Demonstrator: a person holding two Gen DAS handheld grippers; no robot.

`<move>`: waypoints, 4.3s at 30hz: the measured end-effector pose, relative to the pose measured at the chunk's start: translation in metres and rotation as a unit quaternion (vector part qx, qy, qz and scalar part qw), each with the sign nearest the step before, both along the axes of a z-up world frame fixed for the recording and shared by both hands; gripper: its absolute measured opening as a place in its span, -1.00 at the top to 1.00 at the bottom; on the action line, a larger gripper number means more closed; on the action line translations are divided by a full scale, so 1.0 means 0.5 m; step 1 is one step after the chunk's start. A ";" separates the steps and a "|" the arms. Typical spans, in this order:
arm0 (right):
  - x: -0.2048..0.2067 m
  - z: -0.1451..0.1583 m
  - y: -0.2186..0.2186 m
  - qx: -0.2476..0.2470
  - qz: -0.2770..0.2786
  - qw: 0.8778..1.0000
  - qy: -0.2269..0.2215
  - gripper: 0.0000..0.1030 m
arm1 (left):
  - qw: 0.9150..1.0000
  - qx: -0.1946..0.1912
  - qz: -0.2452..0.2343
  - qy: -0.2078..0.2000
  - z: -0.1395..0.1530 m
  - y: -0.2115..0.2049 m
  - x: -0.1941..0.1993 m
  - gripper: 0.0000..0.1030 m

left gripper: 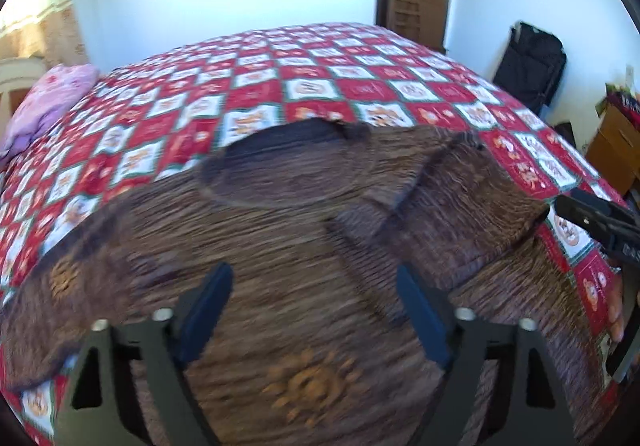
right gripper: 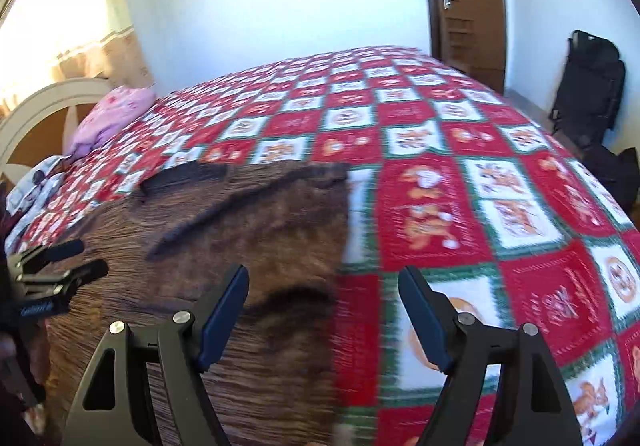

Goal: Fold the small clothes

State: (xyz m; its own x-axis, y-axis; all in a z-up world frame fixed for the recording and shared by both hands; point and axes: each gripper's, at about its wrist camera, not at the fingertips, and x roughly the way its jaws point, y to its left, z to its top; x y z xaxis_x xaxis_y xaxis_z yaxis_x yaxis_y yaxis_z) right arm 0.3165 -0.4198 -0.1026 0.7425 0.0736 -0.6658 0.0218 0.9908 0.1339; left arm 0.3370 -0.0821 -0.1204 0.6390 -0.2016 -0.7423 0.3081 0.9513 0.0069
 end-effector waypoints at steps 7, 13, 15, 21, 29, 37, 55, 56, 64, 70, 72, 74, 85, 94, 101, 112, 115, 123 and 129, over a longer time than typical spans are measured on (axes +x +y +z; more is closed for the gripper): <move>-0.019 -0.043 0.004 -0.005 0.012 1.000 -0.008 -0.52 | 0.999 0.051 -0.010 0.002 -0.050 -0.070 0.059 -0.19; -0.021 -0.054 -0.008 0.020 0.018 1.000 -0.008 -0.52 | 0.999 -0.012 -0.032 0.029 -0.033 -0.060 0.076 0.88; -0.022 -0.056 -0.009 0.023 0.016 1.000 -0.009 -0.52 | 0.998 -0.041 -0.030 0.031 -0.009 -0.041 0.075 0.89; -0.020 -0.062 0.007 0.007 0.024 1.000 0.001 -0.52 | 0.997 -0.070 -0.013 0.041 0.033 0.030 0.081 0.89; -0.011 -0.075 0.022 -0.015 0.033 0.999 0.024 -0.52 | 0.991 -0.090 0.025 0.098 -0.013 0.089 0.157 0.89; -0.010 -0.080 0.020 -0.010 0.032 0.999 0.030 -0.52 | 0.995 -0.067 0.024 0.067 -0.014 0.090 0.159 0.85; 0.252 -0.016 -0.021 0.203 0.094 0.968 0.109 -0.52 | 0.996 0.087 0.014 0.009 -0.071 0.016 0.072 -0.65; 0.289 -0.038 -0.028 0.222 0.083 0.964 0.122 -0.52 | 0.996 0.085 0.018 0.008 -0.074 0.021 0.071 -0.72; 0.454 -0.062 -0.033 0.292 0.067 0.947 0.114 -0.52 | 0.998 0.057 0.033 0.007 -0.087 0.042 0.075 -0.80; 0.454 -0.018 -0.028 0.278 0.065 0.954 0.086 -0.52 | 0.998 0.049 0.035 0.007 -0.090 0.040 0.068 -0.83; 0.422 -0.007 -0.021 0.238 0.071 0.965 0.080 -0.52 | 0.998 0.043 0.037 0.008 -0.090 0.043 0.069 -0.83; 0.386 0.003 -0.001 0.212 0.110 0.968 0.077 -0.52 | 0.998 0.050 0.038 0.002 -0.090 0.040 0.065 -0.83; 0.452 -0.084 0.039 0.152 0.060 0.978 0.126 -0.52 | 0.997 0.054 0.053 -0.006 -0.088 0.042 0.057 -1.00; 0.238 -0.014 0.101 0.074 0.143 0.982 0.094 -0.52 | 0.998 0.028 0.055 0.014 -0.094 0.052 0.066 -1.00; 0.111 -0.080 0.125 0.000 0.143 0.983 0.118 -0.52 | 0.997 0.016 0.067 0.024 -0.095 0.067 0.051 -1.00; 0.131 -0.031 0.290 0.019 0.190 0.977 0.096 -0.52 | 0.994 -0.025 0.108 0.006 -0.055 0.158 -0.020 -1.00; 0.137 -0.061 0.359 0.023 0.228 0.966 0.118 -0.52 | 0.993 -0.018 0.114 -0.011 -0.033 0.197 -0.048 -1.00; 0.106 -0.050 0.440 -0.028 0.265 0.960 0.084 -0.54 | 0.982 0.022 0.182 -0.053 0.020 0.380 -0.108 -1.00; 0.128 -0.087 0.486 -0.020 0.281 0.952 0.121 -0.55 | 0.960 0.073 0.266 -0.059 0.014 0.544 -0.140 -1.00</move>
State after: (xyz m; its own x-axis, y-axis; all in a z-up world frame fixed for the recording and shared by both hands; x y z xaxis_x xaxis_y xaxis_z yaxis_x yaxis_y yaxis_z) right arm 0.3807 -0.1768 -0.1462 0.4180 0.3861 -0.8224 -0.4885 0.8587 0.1548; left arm 0.2668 0.1901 -0.1132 0.7038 0.2758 -0.6547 -0.2308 0.9603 0.1564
